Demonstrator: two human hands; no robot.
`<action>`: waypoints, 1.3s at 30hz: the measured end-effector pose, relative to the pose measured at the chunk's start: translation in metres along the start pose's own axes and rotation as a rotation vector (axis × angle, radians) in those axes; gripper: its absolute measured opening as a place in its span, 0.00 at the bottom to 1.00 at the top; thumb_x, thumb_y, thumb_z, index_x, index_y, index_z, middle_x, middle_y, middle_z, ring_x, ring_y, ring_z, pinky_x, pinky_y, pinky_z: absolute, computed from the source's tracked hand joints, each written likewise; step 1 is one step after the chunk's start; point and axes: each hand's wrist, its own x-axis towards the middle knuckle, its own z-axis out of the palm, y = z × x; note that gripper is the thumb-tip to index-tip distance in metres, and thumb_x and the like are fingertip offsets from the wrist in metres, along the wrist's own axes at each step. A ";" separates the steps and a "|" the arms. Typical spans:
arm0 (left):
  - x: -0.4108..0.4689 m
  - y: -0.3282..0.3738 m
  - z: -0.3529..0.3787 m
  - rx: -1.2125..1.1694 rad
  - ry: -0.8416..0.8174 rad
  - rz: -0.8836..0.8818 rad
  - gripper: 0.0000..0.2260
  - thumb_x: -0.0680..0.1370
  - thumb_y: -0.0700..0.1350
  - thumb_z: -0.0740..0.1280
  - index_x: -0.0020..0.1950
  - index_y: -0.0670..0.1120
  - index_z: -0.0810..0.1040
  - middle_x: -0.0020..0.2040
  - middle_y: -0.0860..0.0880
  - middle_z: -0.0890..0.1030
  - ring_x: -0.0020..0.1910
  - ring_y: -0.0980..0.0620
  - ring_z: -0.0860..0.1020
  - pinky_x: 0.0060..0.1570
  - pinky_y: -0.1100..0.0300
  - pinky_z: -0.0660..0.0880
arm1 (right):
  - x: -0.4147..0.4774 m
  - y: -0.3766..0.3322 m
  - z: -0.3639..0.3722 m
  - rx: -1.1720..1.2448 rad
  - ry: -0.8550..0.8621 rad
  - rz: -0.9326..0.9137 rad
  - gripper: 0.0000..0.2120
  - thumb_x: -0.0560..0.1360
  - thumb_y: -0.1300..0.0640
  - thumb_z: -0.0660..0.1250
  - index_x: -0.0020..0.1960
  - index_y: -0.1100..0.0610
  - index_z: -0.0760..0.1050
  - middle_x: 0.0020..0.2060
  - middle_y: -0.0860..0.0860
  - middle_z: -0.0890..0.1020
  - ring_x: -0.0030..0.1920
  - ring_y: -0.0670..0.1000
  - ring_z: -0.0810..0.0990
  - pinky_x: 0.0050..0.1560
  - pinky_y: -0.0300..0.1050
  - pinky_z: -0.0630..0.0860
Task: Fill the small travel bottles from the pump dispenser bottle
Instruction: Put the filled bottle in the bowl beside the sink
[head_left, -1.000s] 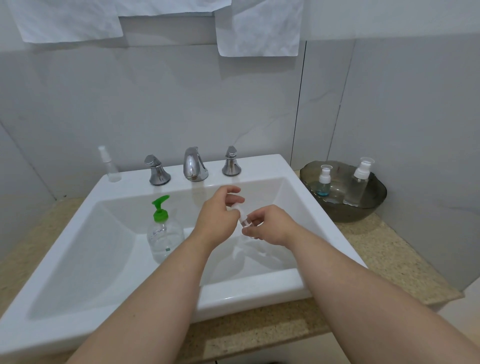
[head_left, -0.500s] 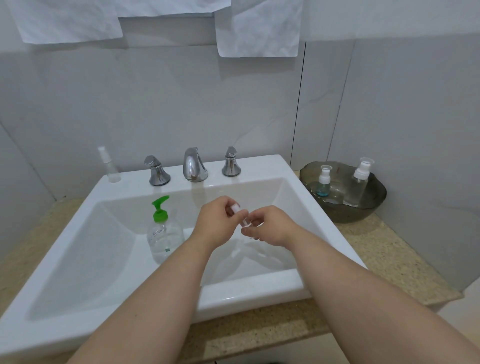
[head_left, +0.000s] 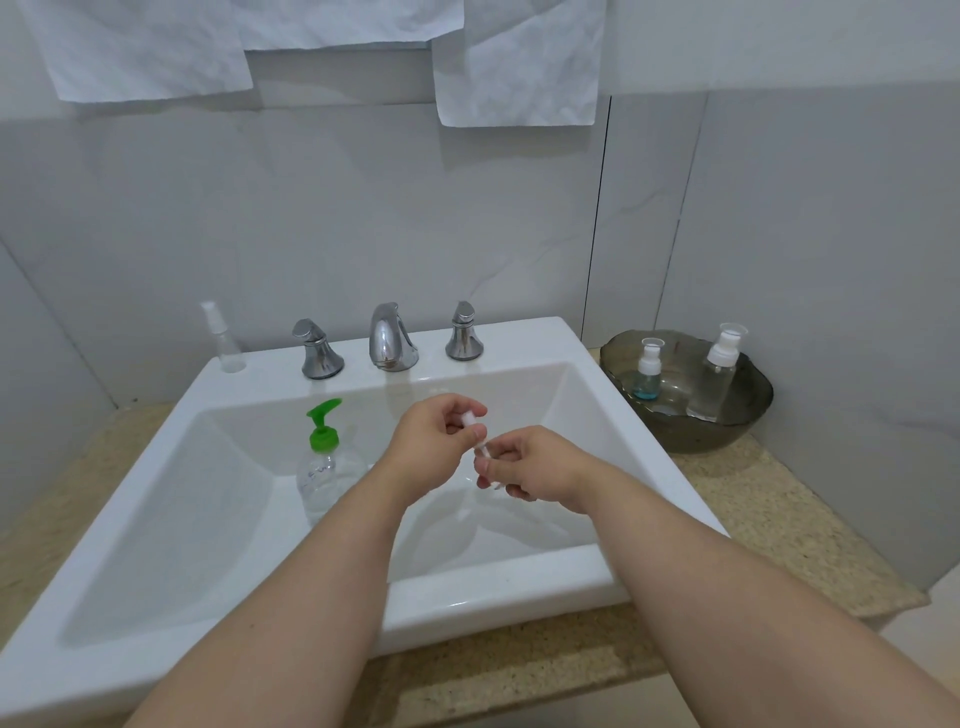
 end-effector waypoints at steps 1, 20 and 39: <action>-0.001 0.000 -0.001 -0.020 -0.010 -0.004 0.08 0.81 0.35 0.70 0.55 0.46 0.81 0.37 0.51 0.77 0.30 0.64 0.75 0.32 0.69 0.71 | -0.001 0.000 0.000 0.013 -0.013 0.004 0.09 0.82 0.53 0.69 0.54 0.59 0.81 0.44 0.50 0.85 0.29 0.43 0.72 0.34 0.35 0.70; -0.006 -0.002 0.004 -0.106 0.137 -0.022 0.13 0.77 0.39 0.76 0.58 0.49 0.77 0.41 0.52 0.83 0.35 0.62 0.79 0.40 0.67 0.75 | 0.001 0.000 0.001 -0.325 0.194 0.038 0.26 0.77 0.35 0.67 0.60 0.57 0.82 0.51 0.50 0.81 0.51 0.49 0.79 0.55 0.45 0.76; 0.000 -0.014 0.015 0.243 0.104 -0.141 0.13 0.84 0.51 0.65 0.42 0.46 0.74 0.38 0.51 0.76 0.38 0.49 0.73 0.39 0.56 0.69 | 0.003 -0.055 -0.095 -0.192 1.041 -0.057 0.09 0.82 0.51 0.62 0.48 0.56 0.74 0.44 0.52 0.80 0.46 0.56 0.77 0.45 0.46 0.68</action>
